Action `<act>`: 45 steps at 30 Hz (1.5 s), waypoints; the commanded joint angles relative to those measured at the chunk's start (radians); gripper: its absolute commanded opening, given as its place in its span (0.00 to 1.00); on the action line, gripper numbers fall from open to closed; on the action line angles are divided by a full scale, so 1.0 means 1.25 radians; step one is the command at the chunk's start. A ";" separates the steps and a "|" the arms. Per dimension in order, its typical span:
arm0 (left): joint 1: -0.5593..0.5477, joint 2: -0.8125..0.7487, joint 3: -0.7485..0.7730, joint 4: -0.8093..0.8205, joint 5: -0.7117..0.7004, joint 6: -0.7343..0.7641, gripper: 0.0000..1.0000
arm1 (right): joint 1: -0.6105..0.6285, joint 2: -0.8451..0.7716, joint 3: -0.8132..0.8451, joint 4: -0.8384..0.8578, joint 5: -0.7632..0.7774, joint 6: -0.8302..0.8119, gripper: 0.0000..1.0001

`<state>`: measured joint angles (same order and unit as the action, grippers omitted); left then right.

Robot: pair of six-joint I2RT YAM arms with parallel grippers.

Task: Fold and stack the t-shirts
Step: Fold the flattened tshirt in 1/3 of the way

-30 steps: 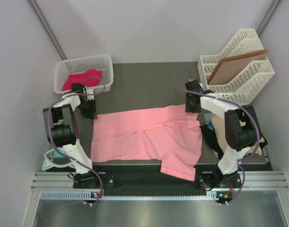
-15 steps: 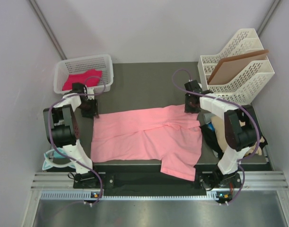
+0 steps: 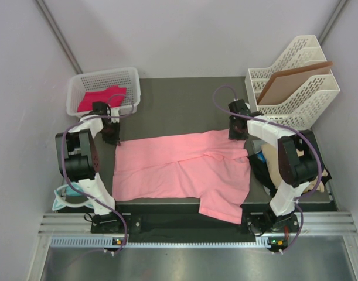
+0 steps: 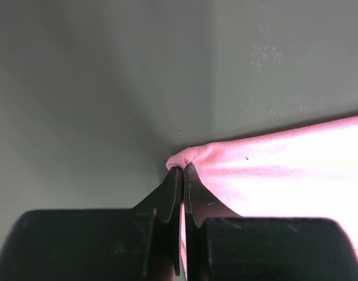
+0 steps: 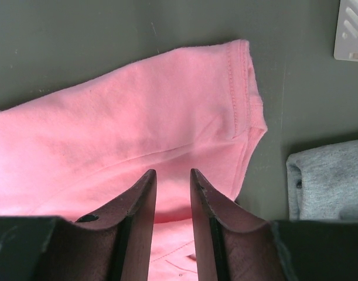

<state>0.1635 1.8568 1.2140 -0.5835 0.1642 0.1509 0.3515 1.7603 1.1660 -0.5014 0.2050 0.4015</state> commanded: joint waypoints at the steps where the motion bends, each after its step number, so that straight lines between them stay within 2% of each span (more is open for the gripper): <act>1: -0.003 0.013 0.001 0.038 -0.031 0.014 0.00 | 0.012 -0.040 -0.003 0.021 0.007 0.000 0.29; 5: -0.003 0.008 0.040 0.037 -0.052 0.024 0.00 | 0.011 -0.020 -0.004 0.028 0.008 0.003 0.27; 12: -0.008 0.063 0.232 -0.025 -0.075 0.034 0.00 | 0.010 0.052 0.023 0.037 -0.006 0.013 0.26; 15: -0.015 0.078 0.262 -0.030 -0.074 0.035 0.00 | 0.011 0.083 0.033 0.037 -0.011 0.015 0.26; 21: -0.046 0.084 0.260 -0.029 -0.098 0.044 0.00 | 0.008 0.164 0.104 0.037 -0.029 0.020 0.25; 30: -0.051 0.064 0.239 -0.001 -0.125 0.057 0.00 | -0.023 0.241 0.223 -0.039 0.030 0.020 0.19; 38: -0.049 0.061 0.188 0.072 -0.205 0.071 0.00 | -0.066 0.212 0.195 -0.058 0.086 0.043 0.17; 45: -0.053 0.079 0.239 0.077 -0.154 0.056 0.00 | -0.080 0.248 0.237 -0.064 0.073 0.038 0.17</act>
<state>0.0971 1.9564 1.4525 -0.5438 -0.0494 0.2272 0.2829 2.0129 1.4292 -0.5659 0.2237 0.4503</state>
